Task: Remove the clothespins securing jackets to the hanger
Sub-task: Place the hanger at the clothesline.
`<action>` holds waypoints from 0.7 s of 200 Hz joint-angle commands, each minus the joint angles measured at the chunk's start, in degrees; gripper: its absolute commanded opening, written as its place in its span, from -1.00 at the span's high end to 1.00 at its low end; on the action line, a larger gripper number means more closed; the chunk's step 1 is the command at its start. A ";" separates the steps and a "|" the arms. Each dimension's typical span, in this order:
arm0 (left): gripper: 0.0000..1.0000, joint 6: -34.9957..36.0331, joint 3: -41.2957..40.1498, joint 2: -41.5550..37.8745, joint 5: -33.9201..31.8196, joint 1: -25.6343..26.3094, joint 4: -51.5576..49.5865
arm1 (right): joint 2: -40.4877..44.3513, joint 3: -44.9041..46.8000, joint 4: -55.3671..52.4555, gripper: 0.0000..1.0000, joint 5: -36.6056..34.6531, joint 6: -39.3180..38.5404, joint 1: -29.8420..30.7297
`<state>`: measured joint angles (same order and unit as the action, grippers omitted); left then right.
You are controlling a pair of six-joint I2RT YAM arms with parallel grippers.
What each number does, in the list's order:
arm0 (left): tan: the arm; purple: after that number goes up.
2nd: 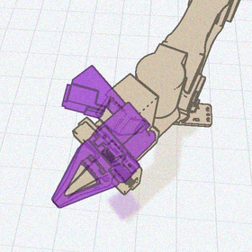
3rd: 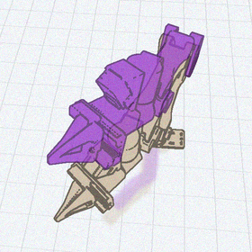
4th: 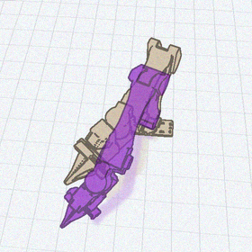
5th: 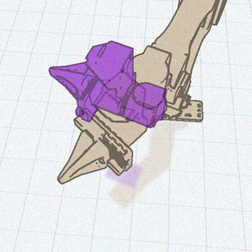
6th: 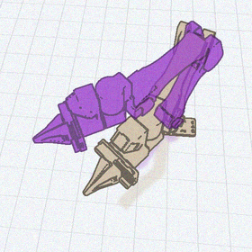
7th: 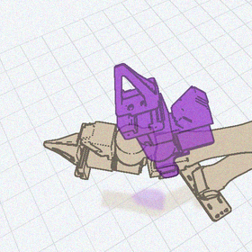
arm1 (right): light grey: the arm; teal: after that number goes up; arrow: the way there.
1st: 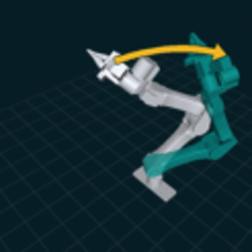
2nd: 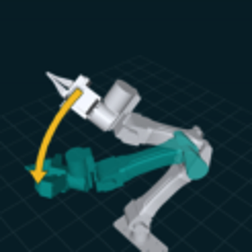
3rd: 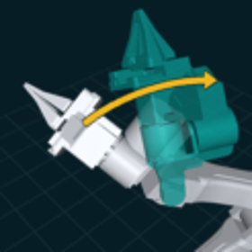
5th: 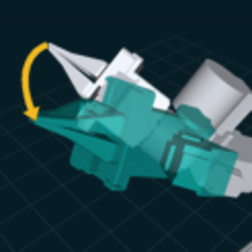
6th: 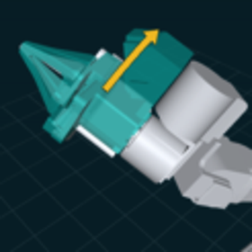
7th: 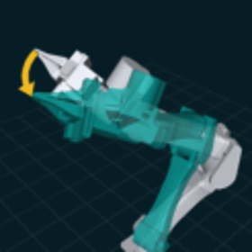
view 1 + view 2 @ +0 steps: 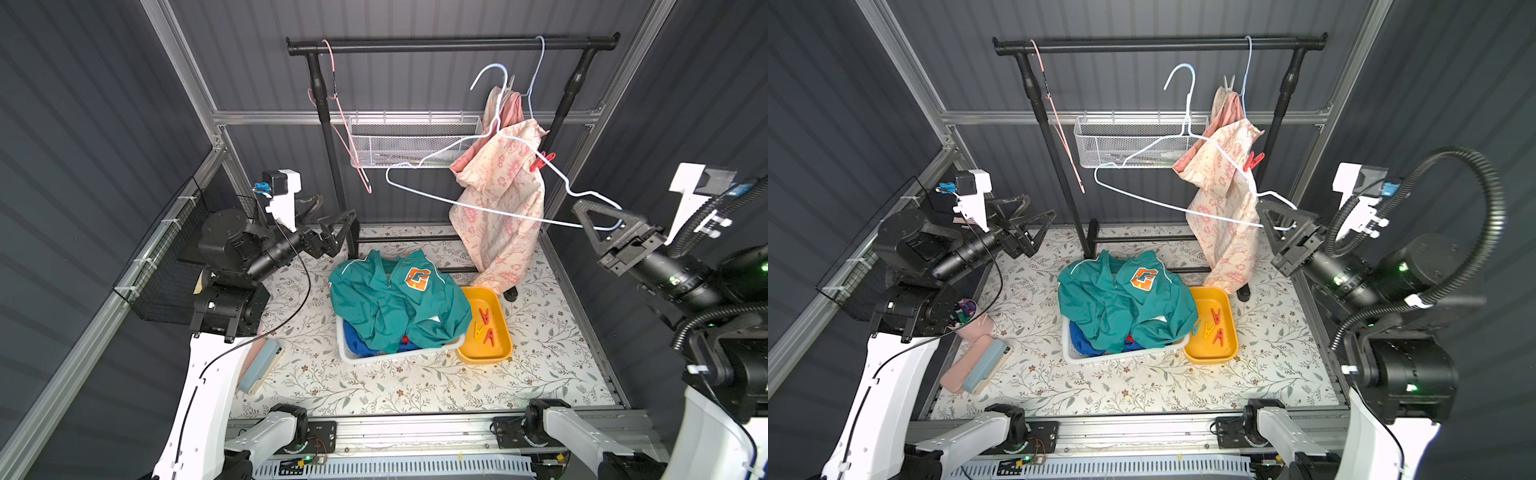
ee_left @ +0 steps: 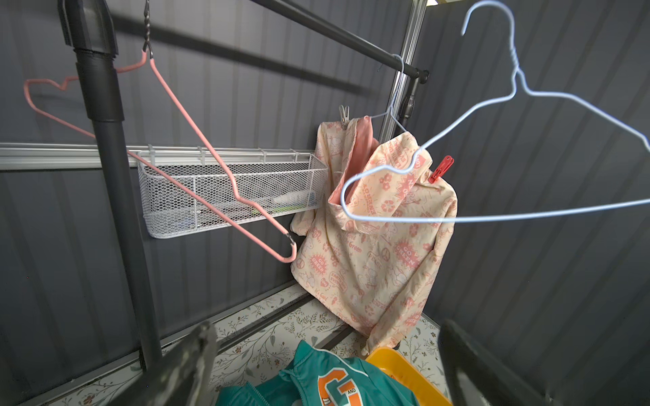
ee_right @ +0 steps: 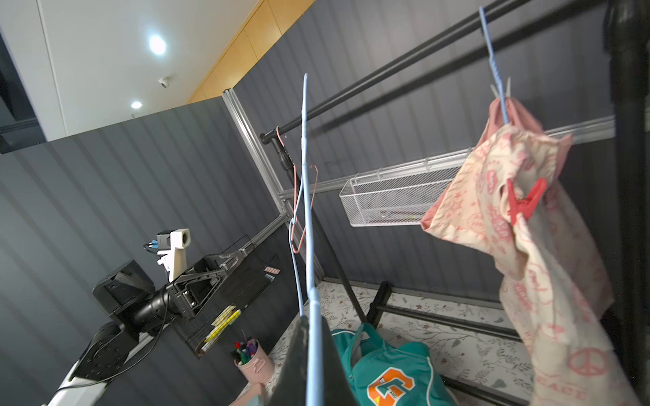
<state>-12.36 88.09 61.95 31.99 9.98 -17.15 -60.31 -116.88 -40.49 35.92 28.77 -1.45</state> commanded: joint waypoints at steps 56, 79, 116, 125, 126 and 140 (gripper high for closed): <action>-0.98 -0.36 -3.95 -1.20 1.98 0.31 3.06 | -25.73 -29.65 -1.35 1.00 -8.02 -9.04 6.16; -0.98 -0.51 -4.89 -1.51 2.41 0.30 3.59 | -32.20 -35.43 -1.44 1.00 -12.29 -12.75 12.14; -0.98 -0.16 -5.82 -1.40 2.40 0.30 3.53 | -36.75 -35.35 3.92 1.00 -20.31 -18.78 20.69; -0.99 0.05 -6.00 -1.62 1.97 0.28 3.43 | -37.77 -35.35 4.99 1.00 -21.32 -19.95 22.28; -0.99 0.05 -6.05 -1.59 1.91 0.25 3.43 | -37.90 -35.35 5.12 1.00 -21.41 -20.06 22.46; -0.99 0.21 -6.58 -1.83 1.72 0.31 3.62 | -38.83 -35.11 6.64 1.00 -23.76 -22.66 25.42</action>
<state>-12.40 82.52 61.39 33.28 9.98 -14.94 -98.70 -150.80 -39.83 18.06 12.47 20.16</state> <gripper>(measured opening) 0.992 0.056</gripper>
